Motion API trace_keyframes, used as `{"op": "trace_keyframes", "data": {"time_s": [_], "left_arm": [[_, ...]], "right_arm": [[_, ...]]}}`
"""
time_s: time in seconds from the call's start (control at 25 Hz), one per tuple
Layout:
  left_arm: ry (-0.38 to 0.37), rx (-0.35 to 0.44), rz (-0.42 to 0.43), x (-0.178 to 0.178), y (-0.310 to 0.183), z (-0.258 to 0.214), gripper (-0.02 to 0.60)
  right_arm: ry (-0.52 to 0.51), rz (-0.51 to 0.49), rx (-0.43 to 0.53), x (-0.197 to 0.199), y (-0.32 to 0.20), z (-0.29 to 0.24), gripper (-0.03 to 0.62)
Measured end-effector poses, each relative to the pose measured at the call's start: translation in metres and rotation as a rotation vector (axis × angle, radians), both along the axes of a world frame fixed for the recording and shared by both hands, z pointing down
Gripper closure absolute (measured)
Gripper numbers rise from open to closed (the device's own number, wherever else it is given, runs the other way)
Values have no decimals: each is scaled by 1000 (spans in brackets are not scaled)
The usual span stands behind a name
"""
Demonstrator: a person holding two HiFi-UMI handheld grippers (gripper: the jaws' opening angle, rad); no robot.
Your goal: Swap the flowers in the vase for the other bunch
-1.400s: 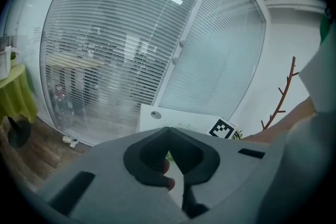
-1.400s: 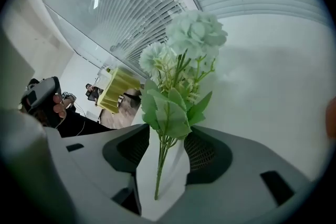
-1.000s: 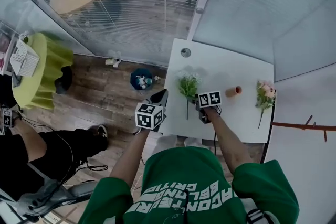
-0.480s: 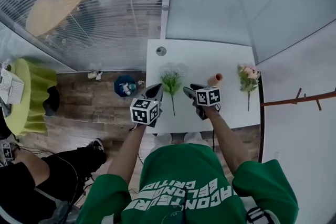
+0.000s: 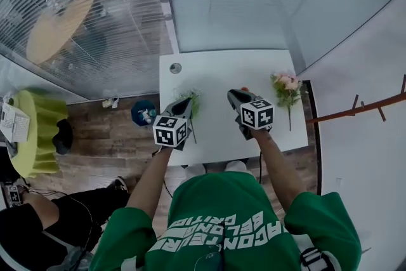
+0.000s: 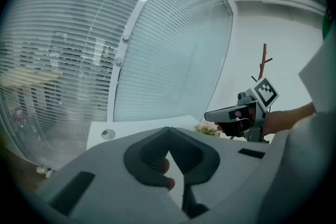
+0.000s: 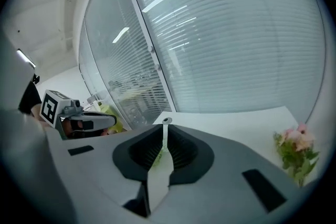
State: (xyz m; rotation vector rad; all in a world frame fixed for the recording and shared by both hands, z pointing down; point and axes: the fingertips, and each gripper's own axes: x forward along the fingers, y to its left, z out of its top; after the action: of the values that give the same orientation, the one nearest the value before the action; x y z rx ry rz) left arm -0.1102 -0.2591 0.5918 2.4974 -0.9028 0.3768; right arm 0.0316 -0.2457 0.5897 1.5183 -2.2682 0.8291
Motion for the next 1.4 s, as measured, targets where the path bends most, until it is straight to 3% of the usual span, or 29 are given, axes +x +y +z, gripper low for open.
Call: {"op": "trace_keyframes", "data": {"time_s": [0.24, 0.68, 1.4], "left_arm": [[-23, 36, 17, 49, -1, -11, 578], [-29, 96, 12, 124, 0, -41, 578], [-31, 115, 21, 150, 3, -47, 578]], "right_arm": [[39, 0, 101, 52, 9, -31, 578], [31, 46, 161, 140, 21, -53, 580], [50, 65, 147, 169, 26, -46, 580]]}}
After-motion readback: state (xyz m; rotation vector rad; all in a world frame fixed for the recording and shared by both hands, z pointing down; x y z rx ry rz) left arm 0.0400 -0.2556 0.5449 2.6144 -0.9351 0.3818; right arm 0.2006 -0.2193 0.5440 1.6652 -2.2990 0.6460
